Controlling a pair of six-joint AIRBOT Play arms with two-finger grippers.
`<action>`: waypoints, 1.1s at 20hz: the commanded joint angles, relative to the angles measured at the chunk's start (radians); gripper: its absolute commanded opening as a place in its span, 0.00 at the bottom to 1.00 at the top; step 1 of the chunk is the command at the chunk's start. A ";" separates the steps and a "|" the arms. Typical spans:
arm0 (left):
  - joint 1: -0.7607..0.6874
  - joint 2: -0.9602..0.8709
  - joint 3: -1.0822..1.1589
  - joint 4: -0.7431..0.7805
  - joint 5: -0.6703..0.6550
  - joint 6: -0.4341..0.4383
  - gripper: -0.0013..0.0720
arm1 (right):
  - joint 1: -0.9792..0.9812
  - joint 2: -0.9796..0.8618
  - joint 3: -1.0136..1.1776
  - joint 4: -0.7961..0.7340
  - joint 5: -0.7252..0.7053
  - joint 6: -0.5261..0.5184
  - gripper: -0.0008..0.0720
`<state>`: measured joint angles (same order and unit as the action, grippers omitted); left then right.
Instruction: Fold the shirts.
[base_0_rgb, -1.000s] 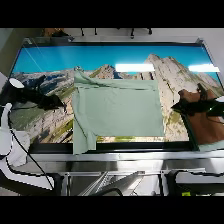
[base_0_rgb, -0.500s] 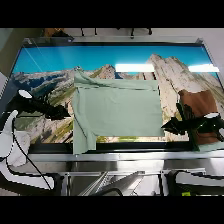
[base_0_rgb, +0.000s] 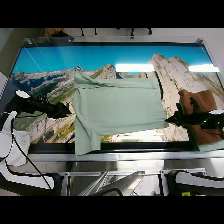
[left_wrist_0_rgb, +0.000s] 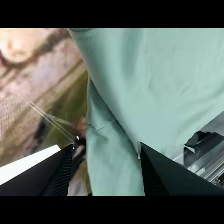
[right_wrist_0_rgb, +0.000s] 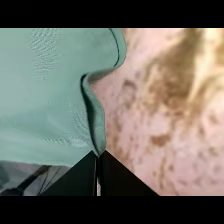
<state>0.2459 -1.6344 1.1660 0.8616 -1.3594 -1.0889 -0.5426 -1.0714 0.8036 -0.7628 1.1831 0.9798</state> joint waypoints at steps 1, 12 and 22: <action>-0.008 0.000 -0.001 -0.016 -0.001 0.005 0.65 | -0.075 0.046 0.066 -0.048 -0.041 0.075 0.03; -0.256 -0.001 -0.221 -0.050 0.203 0.049 0.65 | -0.078 0.049 0.064 -0.045 -0.023 0.083 0.03; -0.291 -0.036 -0.218 -0.070 0.202 0.100 0.19 | -0.078 0.049 0.064 -0.045 -0.012 0.075 0.03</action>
<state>-0.0528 -1.6638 0.9504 0.7765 -1.1400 -1.0126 -0.6205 -1.0233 0.8673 -0.8085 1.1690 1.0622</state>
